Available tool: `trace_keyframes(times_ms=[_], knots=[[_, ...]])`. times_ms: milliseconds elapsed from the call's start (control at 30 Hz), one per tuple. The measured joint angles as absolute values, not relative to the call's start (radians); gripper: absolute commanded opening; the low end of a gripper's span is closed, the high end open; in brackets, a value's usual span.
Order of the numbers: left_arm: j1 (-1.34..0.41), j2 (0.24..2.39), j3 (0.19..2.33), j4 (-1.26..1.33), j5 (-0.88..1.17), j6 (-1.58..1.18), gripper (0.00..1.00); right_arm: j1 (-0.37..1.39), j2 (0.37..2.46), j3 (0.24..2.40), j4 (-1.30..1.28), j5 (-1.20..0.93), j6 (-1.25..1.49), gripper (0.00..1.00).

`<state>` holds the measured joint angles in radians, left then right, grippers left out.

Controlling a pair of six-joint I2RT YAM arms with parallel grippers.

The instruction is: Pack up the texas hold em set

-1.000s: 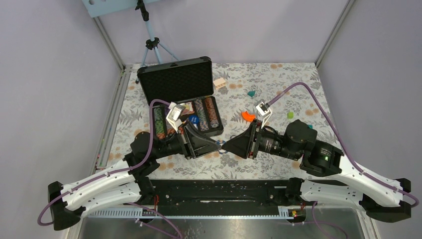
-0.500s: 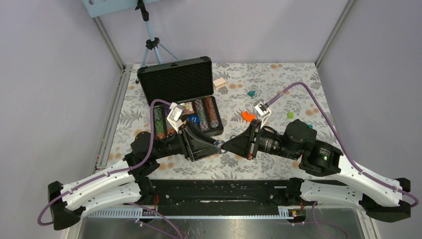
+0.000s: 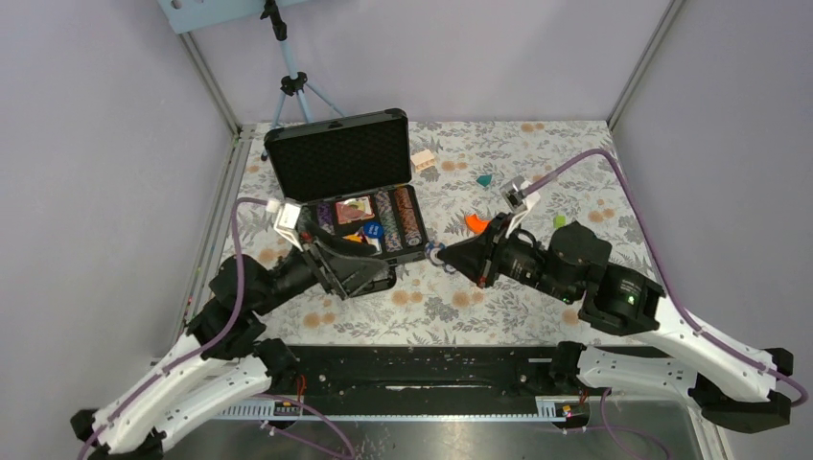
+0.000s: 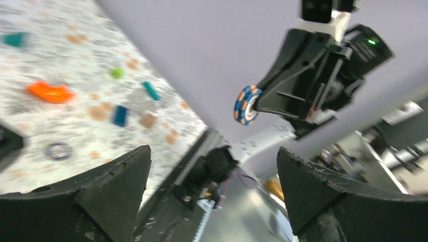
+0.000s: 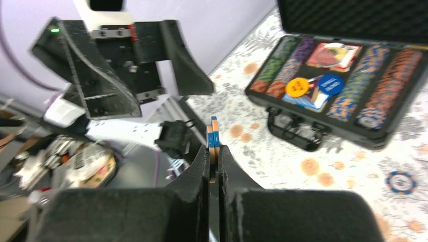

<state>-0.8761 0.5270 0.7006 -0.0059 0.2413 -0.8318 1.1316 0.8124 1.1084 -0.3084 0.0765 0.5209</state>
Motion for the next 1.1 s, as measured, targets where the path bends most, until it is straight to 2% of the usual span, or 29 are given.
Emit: trace_keyframes(times_ms=[267,400,533,633,900,1000,1100], knots=[[-0.543,0.484,0.81,-0.369,0.214,-0.713,0.96,0.989,0.997,1.1,-0.243,0.045,0.266,0.0],[-0.455,0.523,0.825,-0.495,0.234,-0.648,0.96,0.897,1.063,1.005,-0.12,-0.087,0.091,0.0],[-0.406,0.571,0.825,-0.571,0.257,-0.586,0.96,0.736,1.187,1.033,-0.041,-0.277,-0.035,0.0],[-0.379,0.588,0.825,-0.612,0.26,-0.533,0.96,0.68,1.256,1.061,-0.033,-0.369,-0.149,0.0],[-0.359,0.619,0.825,-0.661,0.218,-0.416,0.96,0.65,1.462,1.208,-0.216,-0.539,-0.613,0.0],[-0.359,0.622,0.824,-0.661,0.201,-0.403,0.96,0.633,1.525,1.246,-0.299,-0.55,-0.709,0.0],[-0.359,0.612,0.817,-0.658,0.175,-0.392,0.96,0.607,1.643,1.381,-0.435,-0.585,-0.809,0.0]])
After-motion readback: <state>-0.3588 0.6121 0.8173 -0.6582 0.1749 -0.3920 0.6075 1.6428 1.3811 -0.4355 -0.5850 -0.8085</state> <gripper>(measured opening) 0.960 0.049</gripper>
